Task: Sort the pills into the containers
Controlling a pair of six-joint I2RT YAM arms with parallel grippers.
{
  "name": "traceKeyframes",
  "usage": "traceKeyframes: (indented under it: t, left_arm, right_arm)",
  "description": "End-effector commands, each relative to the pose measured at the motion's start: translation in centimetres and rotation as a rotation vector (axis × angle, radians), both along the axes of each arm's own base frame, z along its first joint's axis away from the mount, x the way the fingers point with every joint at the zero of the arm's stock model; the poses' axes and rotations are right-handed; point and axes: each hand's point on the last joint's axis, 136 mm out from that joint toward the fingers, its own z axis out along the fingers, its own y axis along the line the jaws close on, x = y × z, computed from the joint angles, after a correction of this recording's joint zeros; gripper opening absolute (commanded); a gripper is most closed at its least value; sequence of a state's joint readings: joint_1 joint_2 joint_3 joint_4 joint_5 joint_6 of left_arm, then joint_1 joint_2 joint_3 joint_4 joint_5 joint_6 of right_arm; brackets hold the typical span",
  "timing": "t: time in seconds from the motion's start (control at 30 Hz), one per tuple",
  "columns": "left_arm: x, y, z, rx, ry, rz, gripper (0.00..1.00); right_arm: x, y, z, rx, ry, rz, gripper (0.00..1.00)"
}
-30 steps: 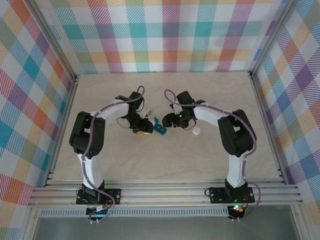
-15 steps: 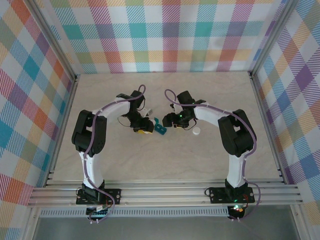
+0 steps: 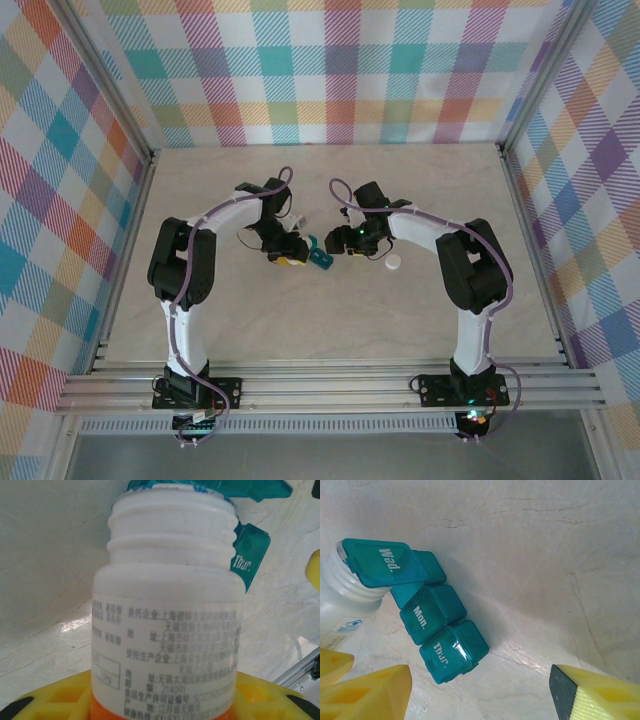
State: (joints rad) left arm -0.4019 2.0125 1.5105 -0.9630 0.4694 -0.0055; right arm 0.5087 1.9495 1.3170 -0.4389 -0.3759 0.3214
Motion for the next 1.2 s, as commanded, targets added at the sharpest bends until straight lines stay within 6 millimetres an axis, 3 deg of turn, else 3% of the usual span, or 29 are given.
traceKeyframes:
  t: [0.0,1.17]
  left_arm:
    - [-0.54,-0.06,0.08,0.020,0.032,-0.023,0.00]
    - [-1.16,-0.19,0.49,0.082,0.117,-0.064,0.00]
  right_arm:
    - [0.66,-0.07,0.45,0.010,-0.010,-0.006,0.74]
    - [0.80,-0.26,0.41,0.015,-0.006,-0.021,0.74]
